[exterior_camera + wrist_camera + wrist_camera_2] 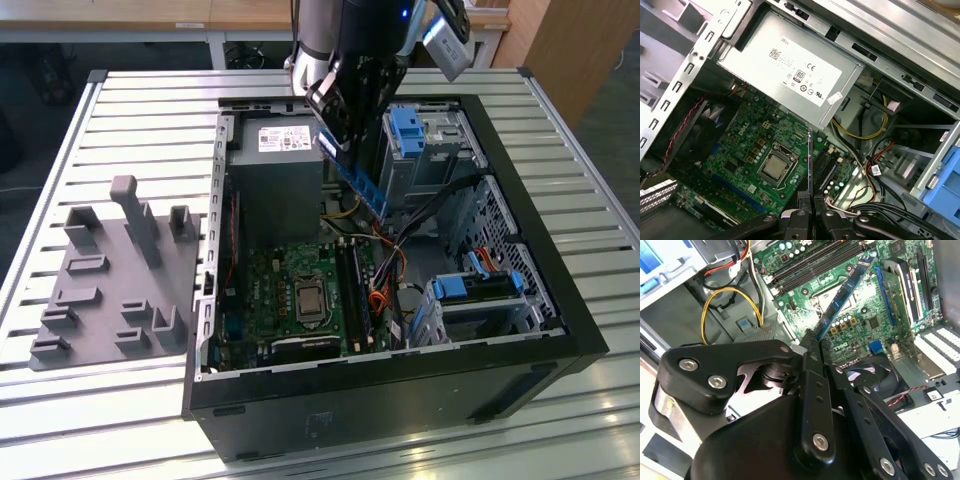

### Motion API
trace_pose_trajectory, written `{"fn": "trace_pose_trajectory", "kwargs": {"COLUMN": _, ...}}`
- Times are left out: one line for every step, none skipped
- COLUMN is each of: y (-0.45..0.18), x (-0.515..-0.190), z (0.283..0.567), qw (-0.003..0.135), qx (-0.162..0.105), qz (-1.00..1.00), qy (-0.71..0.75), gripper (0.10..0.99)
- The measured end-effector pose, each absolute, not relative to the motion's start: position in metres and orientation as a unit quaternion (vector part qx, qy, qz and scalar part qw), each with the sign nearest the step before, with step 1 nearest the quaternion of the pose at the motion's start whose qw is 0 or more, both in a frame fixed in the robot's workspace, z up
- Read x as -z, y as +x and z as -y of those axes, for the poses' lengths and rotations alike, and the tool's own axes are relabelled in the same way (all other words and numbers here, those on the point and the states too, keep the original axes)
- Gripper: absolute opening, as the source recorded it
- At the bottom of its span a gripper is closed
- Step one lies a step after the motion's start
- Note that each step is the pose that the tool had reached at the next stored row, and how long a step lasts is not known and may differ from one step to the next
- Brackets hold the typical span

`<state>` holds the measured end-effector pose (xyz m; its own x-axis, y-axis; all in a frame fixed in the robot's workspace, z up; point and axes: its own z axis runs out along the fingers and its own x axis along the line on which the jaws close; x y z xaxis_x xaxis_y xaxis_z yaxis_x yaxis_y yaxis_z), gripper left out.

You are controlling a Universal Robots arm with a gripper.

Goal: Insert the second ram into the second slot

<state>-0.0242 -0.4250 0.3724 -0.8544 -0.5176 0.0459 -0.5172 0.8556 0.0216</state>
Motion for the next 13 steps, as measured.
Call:
{"fn": "trace_pose_trajectory", "kwargs": {"y": -0.0242, "x": -0.3724, "z": 0.425, "qw": 0.025, "qx": 0.004, "qz": 0.964, "qy": 0.265, "gripper": 0.137}}
{"fn": "trace_pose_trajectory", "kwargs": {"y": -0.0242, "x": -0.3724, "z": 0.425, "qw": 0.025, "qx": 0.004, "qz": 0.965, "qy": 0.261, "gripper": 0.137}}
{"fn": "trace_pose_trajectory", "kwargs": {"y": -0.0242, "x": -0.3724, "z": 0.425, "qw": 0.025, "qx": 0.004, "qz": 0.966, "qy": 0.257, "gripper": 0.137}}
{"fn": "trace_pose_trajectory", "kwargs": {"y": -0.0242, "x": -0.3724, "z": 0.4249, "qw": 0.025, "qx": 0.004, "qz": 0.967, "qy": 0.253, "gripper": 0.137}}
{"fn": "trace_pose_trajectory", "kwargs": {"y": -0.0242, "x": -0.3724, "z": 0.4249, "qw": 0.025, "qx": 0.004, "qz": 0.968, "qy": 0.249, "gripper": 0.137}}
{"fn": "trace_pose_trajectory", "kwargs": {"y": -0.0242, "x": -0.3724, "z": 0.4249, "qw": 0.025, "qx": 0.004, "qz": 0.969, "qy": 0.245, "gripper": 0.137}}
{"fn": "trace_pose_trajectory", "kwargs": {"y": -0.0242, "x": -0.3724, "z": 0.4249, "qw": 0.025, "qx": 0.004, "qz": 0.97, "qy": 0.241, "gripper": 0.137}}
{"fn": "trace_pose_trajectory", "kwargs": {"y": -0.0242, "x": -0.3724, "z": 0.4249, "qw": 0.025, "qx": 0.004, "qz": 0.971, "qy": 0.237, "gripper": 0.137}}
{"fn": "trace_pose_trajectory", "kwargs": {"y": -0.0242, "x": -0.3724, "z": 0.4249, "qw": 0.025, "qx": 0.004, "qz": 0.972, "qy": 0.233, "gripper": 0.137}}
{"fn": "trace_pose_trajectory", "kwargs": {"y": -0.0242, "x": -0.3724, "z": 0.4249, "qw": 0.025, "qx": 0.004, "qz": 0.973, "qy": 0.229, "gripper": 0.137}}
{"fn": "trace_pose_trajectory", "kwargs": {"y": -0.0242, "x": -0.3724, "z": 0.4249, "qw": 0.025, "qx": 0.004, "qz": 0.974, "qy": 0.225, "gripper": 0.137}}
{"fn": "trace_pose_trajectory", "kwargs": {"y": -0.0242, "x": -0.3724, "z": 0.4249, "qw": 0.025, "qx": 0.004, "qz": 0.975, "qy": 0.221, "gripper": 0.137}}
{"fn": "trace_pose_trajectory", "kwargs": {"y": -0.0242, "x": -0.3724, "z": 0.4249, "qw": 0.025, "qx": 0.004, "qz": 0.976, "qy": 0.217, "gripper": 0.137}}
